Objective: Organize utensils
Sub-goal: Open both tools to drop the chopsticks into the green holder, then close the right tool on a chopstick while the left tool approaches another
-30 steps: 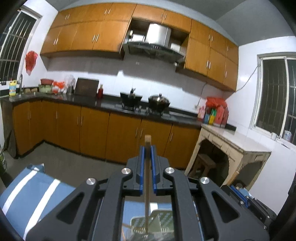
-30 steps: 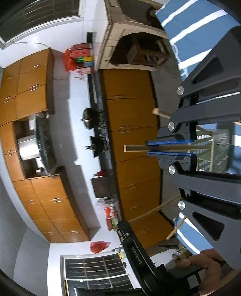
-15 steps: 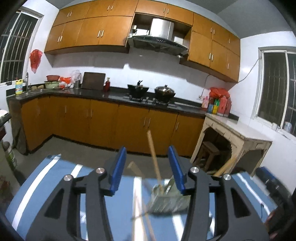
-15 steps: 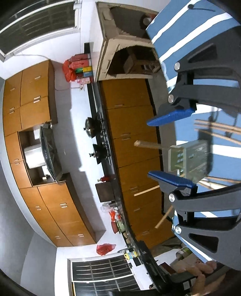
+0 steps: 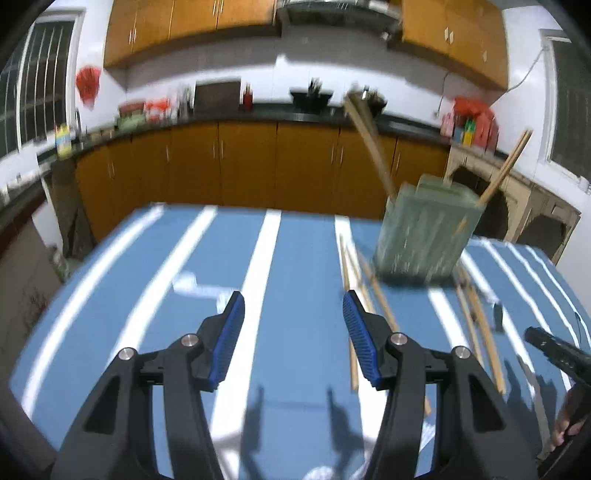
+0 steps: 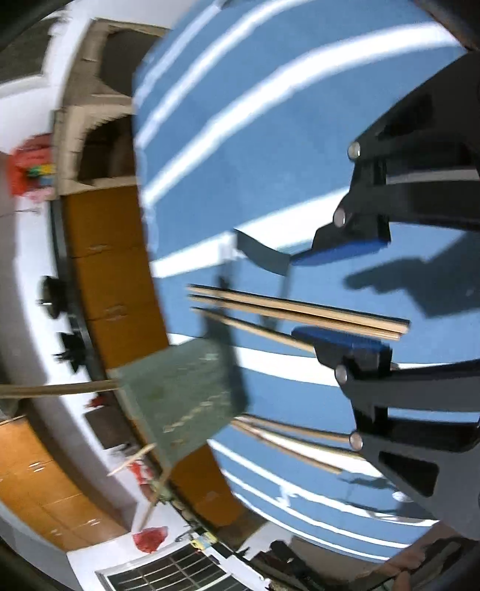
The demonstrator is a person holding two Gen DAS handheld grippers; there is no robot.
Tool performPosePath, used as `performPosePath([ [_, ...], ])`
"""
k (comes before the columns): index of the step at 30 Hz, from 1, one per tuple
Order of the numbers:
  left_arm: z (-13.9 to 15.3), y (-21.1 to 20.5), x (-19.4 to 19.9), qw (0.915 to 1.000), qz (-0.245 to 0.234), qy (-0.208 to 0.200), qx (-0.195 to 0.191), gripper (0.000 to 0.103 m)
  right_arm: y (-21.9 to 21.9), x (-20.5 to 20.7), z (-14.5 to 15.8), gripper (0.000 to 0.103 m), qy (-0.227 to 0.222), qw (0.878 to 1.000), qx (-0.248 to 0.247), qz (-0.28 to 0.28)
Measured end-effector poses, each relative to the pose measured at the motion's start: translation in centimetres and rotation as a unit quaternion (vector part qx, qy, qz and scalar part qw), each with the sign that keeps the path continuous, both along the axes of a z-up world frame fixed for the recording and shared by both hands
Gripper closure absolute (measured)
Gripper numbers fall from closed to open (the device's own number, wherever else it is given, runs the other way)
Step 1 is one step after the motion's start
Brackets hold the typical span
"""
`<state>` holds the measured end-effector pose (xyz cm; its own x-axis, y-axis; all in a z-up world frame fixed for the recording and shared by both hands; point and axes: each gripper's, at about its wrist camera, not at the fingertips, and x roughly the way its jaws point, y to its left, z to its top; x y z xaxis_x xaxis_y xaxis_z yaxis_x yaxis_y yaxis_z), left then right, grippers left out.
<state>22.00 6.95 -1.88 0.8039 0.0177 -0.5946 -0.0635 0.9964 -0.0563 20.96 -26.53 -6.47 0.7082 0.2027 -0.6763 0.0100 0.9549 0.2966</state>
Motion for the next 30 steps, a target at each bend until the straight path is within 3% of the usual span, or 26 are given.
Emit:
performPosePath([
  [5, -2.6, 0.1, 0.5, 0.999, 0.001, 0.042, -0.016, 0.048, 1.5, 1.2, -2.1, 0.08, 0.027, 1.0, 0.002, 0.011],
  [12, -3.0, -1.2, 0.9, 0.9986, -0.015, 0.048, -0.015, 0.048, 2.4, 2.6, -3.2, 0.086, 0.05, 0.998, -0.023, 0.013],
  [23, -4.3, -1.7, 2.6, 0.996, -0.023, 0.082, -0.024, 0.048, 1.7, 3.0, -3.5, 0.095, 0.047, 0.997, -0.067, 0.005],
  [25, -4.6, -1.9, 2.9, 0.9952, -0.028, 0.09, -0.027, 0.048, 0.8, 3.3, -3.4, 0.096, 0.046, 0.996, -0.077, -0.021],
  [30, -5.5, -2.8, 3.9, 0.9926, -0.049, 0.109, -0.022, 0.048, -3.2, 3.9, -3.5, 0.096, 0.05, 0.995, -0.04, -0.081],
])
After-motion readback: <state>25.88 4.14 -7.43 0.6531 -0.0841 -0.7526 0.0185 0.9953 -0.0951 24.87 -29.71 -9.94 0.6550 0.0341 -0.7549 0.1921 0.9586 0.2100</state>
